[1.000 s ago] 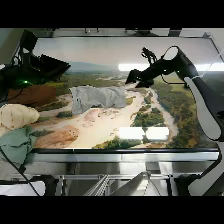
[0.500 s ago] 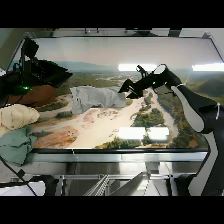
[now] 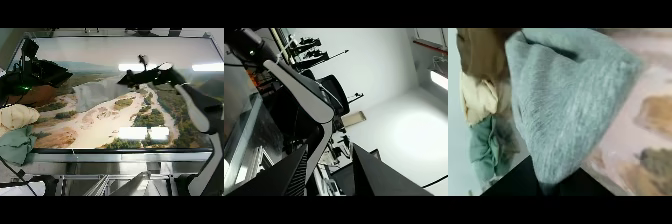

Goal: Fold the shirts.

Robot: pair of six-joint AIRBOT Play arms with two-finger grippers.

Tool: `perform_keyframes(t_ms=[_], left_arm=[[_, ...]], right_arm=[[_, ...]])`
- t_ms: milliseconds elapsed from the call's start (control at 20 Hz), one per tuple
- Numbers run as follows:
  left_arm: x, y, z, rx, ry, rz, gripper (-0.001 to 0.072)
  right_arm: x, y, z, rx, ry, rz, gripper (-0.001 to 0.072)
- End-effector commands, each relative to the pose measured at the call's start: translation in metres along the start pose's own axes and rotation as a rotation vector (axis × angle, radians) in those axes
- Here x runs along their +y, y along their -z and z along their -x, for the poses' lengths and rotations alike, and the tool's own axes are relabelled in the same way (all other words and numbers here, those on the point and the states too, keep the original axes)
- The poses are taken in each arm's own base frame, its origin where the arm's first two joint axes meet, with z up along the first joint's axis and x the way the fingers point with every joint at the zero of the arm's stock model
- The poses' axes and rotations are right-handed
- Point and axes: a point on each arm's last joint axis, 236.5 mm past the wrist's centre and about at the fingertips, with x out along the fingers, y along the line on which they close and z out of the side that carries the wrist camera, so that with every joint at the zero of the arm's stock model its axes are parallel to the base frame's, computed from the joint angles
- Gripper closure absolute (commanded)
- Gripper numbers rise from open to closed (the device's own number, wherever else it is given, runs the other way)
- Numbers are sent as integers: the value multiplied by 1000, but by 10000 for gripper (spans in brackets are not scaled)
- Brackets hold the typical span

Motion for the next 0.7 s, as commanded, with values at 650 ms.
perform_keyframes(t_ms=[650], left_arm=[[14, 11, 1, 47, -61, 8, 418]], right_arm=[[-248, 248, 529, -575, 835, -830, 694]])
